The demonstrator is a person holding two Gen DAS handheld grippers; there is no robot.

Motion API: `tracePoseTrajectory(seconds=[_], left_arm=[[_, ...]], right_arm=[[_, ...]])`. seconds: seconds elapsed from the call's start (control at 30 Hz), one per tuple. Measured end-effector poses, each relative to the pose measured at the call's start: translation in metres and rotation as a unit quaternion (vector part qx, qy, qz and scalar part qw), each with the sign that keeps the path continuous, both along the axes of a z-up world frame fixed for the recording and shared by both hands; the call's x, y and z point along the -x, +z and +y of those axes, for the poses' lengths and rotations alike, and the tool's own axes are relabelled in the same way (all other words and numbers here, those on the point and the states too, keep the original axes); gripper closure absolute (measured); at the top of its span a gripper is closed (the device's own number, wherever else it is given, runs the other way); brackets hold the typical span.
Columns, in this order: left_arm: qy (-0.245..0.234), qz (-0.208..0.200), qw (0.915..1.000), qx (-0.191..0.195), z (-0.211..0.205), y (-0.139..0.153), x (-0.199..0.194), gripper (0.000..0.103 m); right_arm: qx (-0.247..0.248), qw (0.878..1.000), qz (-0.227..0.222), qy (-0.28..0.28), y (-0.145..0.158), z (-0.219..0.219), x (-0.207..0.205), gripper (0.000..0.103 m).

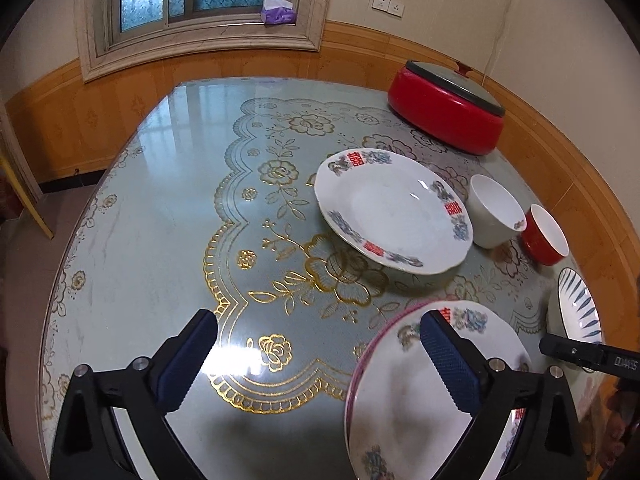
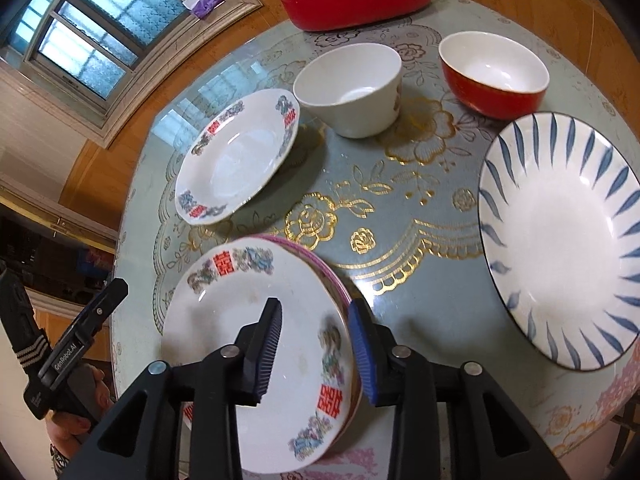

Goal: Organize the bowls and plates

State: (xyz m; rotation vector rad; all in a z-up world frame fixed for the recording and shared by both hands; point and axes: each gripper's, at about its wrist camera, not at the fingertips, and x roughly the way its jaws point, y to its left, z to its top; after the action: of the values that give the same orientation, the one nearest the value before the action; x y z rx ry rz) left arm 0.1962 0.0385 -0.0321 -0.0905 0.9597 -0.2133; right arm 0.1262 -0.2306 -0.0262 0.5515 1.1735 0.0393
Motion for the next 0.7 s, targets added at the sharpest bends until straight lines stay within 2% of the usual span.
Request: tracePoseTrajectory(seconds=[0.27,0.33,0.4,0.47,0.5,0.57,0.63,0.7], left_arm=[[-0.002,0.012,0.9999,-0.001,0.005,-0.008,-0.023,0.001],[-0.005,0.017,0.9998,-0.002,0.005,-0.011,-0.031,0.001],[-0.006,0.022,0.9997,-0.003,0.006,-0.015,-0.039,0.001],[-0.007,0.027,0.9996,-0.002,0.006,-0.019,-0.048,0.001],[-0.007,0.031,0.9995,-0.001,0.007,-0.021,-0.053,0.001],[-0.007,0.036,0.9993,0.002,0.008,-0.024,-0.063,0.001],[-0.007,0.037,0.9993,0.005,0.008,-0.026,-0.071,0.001],[-0.009,0.039,0.9992,0.005,0.007,-0.028,-0.081,0.001]], right_arm=[[0.032,0.999,-0.007,0.004,0.004,0.006,-0.02,0.061],[0.054,0.998,-0.027,0.01,0.008,0.009,-0.024,0.059],[0.095,0.992,-0.076,0.027,0.018,0.016,-0.027,0.047],[0.126,0.982,-0.119,0.072,0.026,0.027,-0.031,0.015],[0.133,0.979,-0.121,0.099,0.026,0.032,-0.036,0.013],[0.117,0.981,-0.095,0.121,0.022,0.034,-0.049,0.014],[0.079,0.988,-0.079,0.108,0.016,0.028,-0.06,0.014],[0.05,0.994,-0.043,0.091,0.006,0.022,-0.075,0.018]])
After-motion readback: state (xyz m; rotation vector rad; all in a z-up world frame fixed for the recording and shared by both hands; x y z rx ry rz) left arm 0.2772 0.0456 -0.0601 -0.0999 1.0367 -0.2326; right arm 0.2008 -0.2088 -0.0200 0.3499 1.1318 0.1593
